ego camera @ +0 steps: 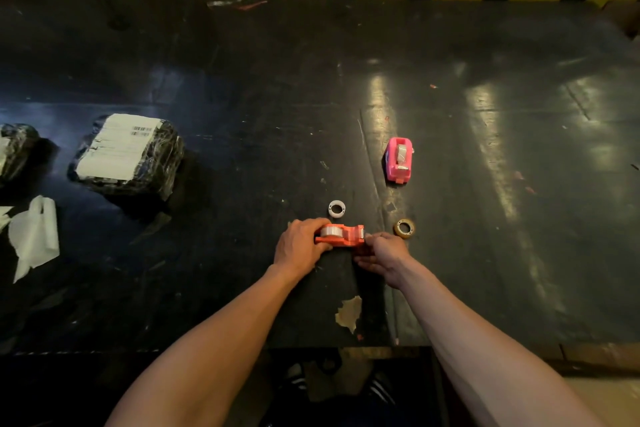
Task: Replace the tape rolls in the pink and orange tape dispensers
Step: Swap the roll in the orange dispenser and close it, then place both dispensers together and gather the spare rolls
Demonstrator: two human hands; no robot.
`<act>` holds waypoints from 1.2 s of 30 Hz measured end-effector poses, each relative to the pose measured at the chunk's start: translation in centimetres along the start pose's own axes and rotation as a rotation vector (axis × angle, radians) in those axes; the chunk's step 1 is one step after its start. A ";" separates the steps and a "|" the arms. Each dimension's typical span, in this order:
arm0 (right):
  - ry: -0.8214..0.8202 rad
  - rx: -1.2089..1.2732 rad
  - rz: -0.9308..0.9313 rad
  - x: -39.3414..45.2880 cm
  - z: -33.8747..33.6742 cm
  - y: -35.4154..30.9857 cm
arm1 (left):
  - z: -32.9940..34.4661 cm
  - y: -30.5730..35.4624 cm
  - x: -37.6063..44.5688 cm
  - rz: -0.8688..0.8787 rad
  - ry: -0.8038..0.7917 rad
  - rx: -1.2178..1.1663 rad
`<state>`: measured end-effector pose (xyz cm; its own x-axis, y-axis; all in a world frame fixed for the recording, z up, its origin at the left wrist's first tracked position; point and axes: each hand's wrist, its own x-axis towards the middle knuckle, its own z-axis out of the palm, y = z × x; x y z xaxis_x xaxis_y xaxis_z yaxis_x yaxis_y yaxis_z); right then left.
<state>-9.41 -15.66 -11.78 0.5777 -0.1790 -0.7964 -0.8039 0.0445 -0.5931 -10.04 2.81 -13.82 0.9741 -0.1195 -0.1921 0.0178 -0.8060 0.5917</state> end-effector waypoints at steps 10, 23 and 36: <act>0.213 -0.365 -0.282 -0.6 0.1 1.2 | 0.1 -0.1 -0.4 0.002 -0.077 -0.007; -0.068 -1.208 -0.936 1.1 -0.8 0.4 | 2.2 -4.7 -0.6 -0.183 0.144 0.394; 0.380 -0.473 -0.715 7.0 2.8 -11.2 | 3.6 -6.1 -0.1 -0.194 0.208 0.425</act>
<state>4.01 -14.68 -11.07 0.9392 -0.3219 -0.1198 -0.2979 -0.5898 -0.7506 -11.07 5.63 -20.18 0.9870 0.1386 -0.0812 0.1514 -0.9717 0.1813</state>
